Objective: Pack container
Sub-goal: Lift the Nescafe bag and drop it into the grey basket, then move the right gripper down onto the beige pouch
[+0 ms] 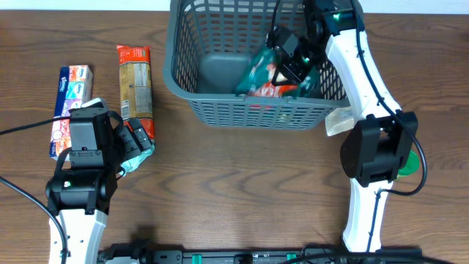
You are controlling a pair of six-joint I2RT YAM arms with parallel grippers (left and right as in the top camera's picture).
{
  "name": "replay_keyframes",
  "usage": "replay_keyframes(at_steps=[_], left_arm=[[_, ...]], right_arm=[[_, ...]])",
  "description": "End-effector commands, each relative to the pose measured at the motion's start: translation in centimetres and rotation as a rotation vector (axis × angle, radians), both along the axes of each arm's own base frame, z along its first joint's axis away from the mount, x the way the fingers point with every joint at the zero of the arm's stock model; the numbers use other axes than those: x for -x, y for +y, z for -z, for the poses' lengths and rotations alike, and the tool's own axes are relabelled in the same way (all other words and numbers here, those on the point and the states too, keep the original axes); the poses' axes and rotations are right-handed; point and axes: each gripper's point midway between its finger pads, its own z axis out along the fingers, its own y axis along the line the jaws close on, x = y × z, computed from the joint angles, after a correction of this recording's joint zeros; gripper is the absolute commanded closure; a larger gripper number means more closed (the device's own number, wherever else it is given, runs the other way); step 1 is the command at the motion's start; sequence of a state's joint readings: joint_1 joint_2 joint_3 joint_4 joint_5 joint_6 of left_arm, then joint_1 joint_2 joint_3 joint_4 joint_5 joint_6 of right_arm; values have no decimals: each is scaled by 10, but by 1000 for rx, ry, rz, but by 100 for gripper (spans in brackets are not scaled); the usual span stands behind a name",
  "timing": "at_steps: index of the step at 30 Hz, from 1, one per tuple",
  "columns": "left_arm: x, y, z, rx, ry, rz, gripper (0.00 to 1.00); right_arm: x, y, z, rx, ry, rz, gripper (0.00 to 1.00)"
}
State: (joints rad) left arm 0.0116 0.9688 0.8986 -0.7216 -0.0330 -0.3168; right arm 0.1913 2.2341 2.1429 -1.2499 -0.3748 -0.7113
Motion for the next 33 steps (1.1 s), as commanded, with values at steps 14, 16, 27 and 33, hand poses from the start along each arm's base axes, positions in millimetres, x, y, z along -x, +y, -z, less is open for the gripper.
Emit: replay_keyframes(at_steps=[14, 16, 27, 33], left_arm=[[-3, 2, -7, -6, -14, -3, 1], [-3, 2, -7, -6, -14, -2, 2], [-3, 2, -7, -6, -14, -3, 2], [-3, 2, -7, -7, -13, -3, 1]], right_arm=[[-27, -10, -200, -144, -422, 269, 16], [-28, -36, -245, -153, -527, 406, 7], [9, -249, -269, -150, -458, 1198, 1], [39, -306, -229, -76, -306, 1315, 1]])
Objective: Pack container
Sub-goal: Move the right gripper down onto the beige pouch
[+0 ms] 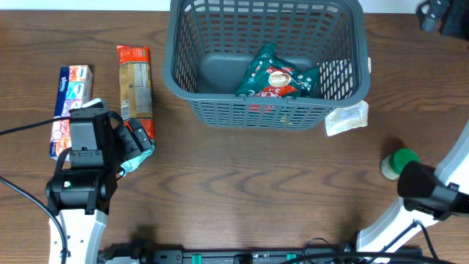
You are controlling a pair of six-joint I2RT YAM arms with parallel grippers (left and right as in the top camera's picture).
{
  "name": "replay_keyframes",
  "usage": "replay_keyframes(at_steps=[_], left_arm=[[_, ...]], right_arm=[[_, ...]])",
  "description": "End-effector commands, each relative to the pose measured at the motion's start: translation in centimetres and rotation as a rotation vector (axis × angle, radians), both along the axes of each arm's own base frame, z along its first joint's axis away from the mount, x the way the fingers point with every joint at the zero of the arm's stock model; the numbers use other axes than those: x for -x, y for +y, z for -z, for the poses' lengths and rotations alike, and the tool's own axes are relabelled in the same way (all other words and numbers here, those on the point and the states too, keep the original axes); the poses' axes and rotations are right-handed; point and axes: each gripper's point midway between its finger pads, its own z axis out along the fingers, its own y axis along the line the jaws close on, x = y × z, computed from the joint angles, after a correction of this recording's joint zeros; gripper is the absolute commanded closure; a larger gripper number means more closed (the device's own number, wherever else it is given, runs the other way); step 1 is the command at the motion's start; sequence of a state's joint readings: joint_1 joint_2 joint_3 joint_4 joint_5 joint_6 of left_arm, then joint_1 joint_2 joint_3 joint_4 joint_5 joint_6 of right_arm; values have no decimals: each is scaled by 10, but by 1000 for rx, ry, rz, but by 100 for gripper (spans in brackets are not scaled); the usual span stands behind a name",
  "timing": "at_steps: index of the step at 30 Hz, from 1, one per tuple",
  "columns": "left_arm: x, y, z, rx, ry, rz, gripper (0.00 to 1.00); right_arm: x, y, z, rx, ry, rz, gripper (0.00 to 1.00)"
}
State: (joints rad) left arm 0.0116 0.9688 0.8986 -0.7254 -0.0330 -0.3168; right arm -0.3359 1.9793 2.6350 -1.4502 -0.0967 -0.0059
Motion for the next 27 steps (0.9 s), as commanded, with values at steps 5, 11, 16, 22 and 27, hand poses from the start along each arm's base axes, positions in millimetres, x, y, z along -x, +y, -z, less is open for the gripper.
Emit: replay_keyframes(at_steps=[5, 11, 16, 22, 27], left_arm=[[-3, 2, -8, -7, -18, -3, 1], [-3, 2, -8, -7, -18, -3, 2], [-3, 2, -8, -7, -18, -3, 1], [-3, 2, -8, -7, -18, -3, 2], [-3, 2, -8, -7, -18, -3, 2]], right_arm=[[14, -12, 57, -38, 162, -195, 1], [15, 2, 114, -25, 275, -435, 1], [11, 1, 159, -60, 327, -444, 1], [7, 12, 203, -82, 368, -479, 1], [-3, 31, 230, -68, 366, -528, 1]])
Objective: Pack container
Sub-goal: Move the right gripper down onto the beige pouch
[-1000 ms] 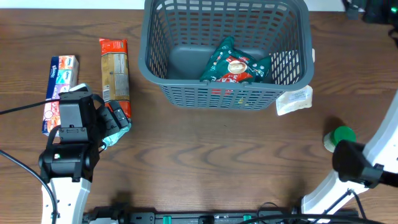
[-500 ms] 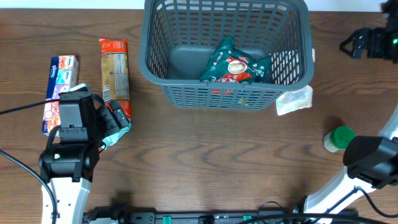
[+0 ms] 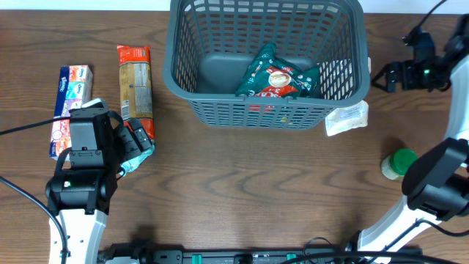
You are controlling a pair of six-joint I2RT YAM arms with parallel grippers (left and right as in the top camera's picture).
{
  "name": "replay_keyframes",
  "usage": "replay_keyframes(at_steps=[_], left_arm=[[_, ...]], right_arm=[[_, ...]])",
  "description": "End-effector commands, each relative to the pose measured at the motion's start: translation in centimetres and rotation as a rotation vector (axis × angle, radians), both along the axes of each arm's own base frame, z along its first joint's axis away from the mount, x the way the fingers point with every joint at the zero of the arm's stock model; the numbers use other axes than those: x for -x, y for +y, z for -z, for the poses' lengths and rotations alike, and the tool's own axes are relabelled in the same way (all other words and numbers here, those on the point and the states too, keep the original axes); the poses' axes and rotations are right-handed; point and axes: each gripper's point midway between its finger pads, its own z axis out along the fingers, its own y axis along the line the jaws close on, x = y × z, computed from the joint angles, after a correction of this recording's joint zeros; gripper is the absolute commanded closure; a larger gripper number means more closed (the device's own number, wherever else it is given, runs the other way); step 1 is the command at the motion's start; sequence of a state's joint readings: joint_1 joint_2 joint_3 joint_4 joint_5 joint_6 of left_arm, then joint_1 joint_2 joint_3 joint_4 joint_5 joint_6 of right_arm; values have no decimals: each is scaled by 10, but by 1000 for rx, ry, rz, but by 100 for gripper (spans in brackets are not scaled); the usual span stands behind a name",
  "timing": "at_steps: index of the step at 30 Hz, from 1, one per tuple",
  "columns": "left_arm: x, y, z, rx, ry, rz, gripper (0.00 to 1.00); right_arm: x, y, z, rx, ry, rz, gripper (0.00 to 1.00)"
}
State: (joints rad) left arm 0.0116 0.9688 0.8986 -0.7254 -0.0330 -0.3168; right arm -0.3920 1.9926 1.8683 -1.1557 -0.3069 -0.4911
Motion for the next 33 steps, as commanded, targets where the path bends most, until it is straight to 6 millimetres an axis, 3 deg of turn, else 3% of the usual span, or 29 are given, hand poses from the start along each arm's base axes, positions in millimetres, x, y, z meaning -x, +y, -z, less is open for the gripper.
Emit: replay_keyframes(at_steps=[1, 6, 13, 33], left_arm=[[-3, 2, -8, -7, -18, -3, 1], [-3, 2, -8, -8, -18, -3, 2], [-3, 2, -8, -7, -18, -3, 2], [-3, 2, -8, -8, -18, -3, 2]], right_arm=[[-6, 24, 11, -8, -13, -75, 1], [-18, 43, 25, 3, -41, -123, 1], [-26, 52, 40, 10, -69, -144, 1], [-11, 86, 103, -4, -26, -202, 1]])
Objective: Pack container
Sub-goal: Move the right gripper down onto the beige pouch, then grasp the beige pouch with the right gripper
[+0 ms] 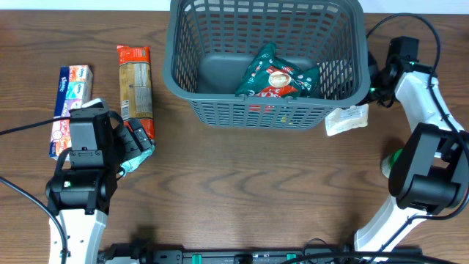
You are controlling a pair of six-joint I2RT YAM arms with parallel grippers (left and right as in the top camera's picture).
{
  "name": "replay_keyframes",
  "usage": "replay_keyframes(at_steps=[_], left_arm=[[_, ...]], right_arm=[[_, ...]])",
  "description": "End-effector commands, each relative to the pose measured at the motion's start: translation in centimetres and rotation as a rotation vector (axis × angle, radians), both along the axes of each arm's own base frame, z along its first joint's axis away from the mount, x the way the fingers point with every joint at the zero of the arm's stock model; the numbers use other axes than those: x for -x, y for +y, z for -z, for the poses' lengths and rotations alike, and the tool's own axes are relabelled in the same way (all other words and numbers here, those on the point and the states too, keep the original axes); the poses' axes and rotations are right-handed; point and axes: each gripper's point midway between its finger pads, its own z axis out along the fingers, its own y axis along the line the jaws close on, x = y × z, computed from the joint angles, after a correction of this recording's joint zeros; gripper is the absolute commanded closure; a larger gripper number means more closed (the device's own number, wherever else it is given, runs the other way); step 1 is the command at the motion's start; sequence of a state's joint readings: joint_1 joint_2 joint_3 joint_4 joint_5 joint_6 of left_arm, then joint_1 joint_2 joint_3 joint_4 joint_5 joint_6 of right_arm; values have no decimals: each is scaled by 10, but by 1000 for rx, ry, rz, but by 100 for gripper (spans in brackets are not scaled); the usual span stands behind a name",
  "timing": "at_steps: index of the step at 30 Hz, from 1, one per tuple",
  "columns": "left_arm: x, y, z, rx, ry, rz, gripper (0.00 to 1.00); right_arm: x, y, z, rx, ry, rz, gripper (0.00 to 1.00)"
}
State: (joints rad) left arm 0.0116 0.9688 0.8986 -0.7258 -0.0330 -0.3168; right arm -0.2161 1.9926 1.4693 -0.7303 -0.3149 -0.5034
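The grey basket stands at the table's back centre, with a green and red snack bag lying inside. My right gripper hangs just outside the basket's right wall, fingers apart and holding nothing. It is right above a clear packet lying on the table. My left gripper rests low at the left, over a pale teal item; how its jaws stand is unclear. An orange-ended cracker pack and a tissue pack lie beside it.
A green-lidded jar stands at the right, half hidden behind my right arm's lower link. Black cables trail over the back right corner and along the left edge.
My right gripper has moved in from the far right to a spot close against the basket's right wall, over the clear packet. The left arm and all objects stayed put.
First my right gripper was inside the basket at the snack bag. Then it was out at the far back right corner, the bag left lying in the basket. Later it was right of the basket, and now it is close to the wall.
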Motion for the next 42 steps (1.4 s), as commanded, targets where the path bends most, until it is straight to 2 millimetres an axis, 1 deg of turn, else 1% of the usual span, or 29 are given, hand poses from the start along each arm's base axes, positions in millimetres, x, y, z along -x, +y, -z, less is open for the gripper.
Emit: replay_keyframes(at_steps=[1, 7, 11, 16, 19, 26, 31, 33, 36, 39, 42], left_arm=[[-3, 2, -8, -8, -18, -3, 1], [-3, 2, -8, -7, -18, -3, 2], [-3, 2, -8, -7, -18, -3, 1], [-3, 2, -8, -7, -18, -3, 2], [-3, 2, -8, -7, -18, -3, 1], [-3, 2, -8, -7, -18, -3, 1], [-3, 2, -8, -7, -18, -3, 2], [-3, 2, -8, -7, -18, -3, 1], [-3, 2, -8, -7, -18, -3, 1], [-3, 2, -8, -7, -18, -3, 1], [-3, 2, -8, -7, -18, -3, 2]], right_arm=[[2, 7, 8, -8, 5, -13, 1], [4, 2, 19, 22, 7, -3, 1], [7, -12, 26, 107, 20, 24, 1], [4, -26, 30, 174, 22, 66, 1], [3, -26, 35, 166, 30, 85, 1], [8, -21, 58, 153, 82, 75, 1], [8, -17, 66, 145, 95, 73, 1], [8, -16, 67, 141, 94, 73, 4], [7, -15, 66, 133, 94, 85, 15], [7, -15, 67, 127, 97, 102, 31], [7, -15, 66, 125, 99, 108, 43]])
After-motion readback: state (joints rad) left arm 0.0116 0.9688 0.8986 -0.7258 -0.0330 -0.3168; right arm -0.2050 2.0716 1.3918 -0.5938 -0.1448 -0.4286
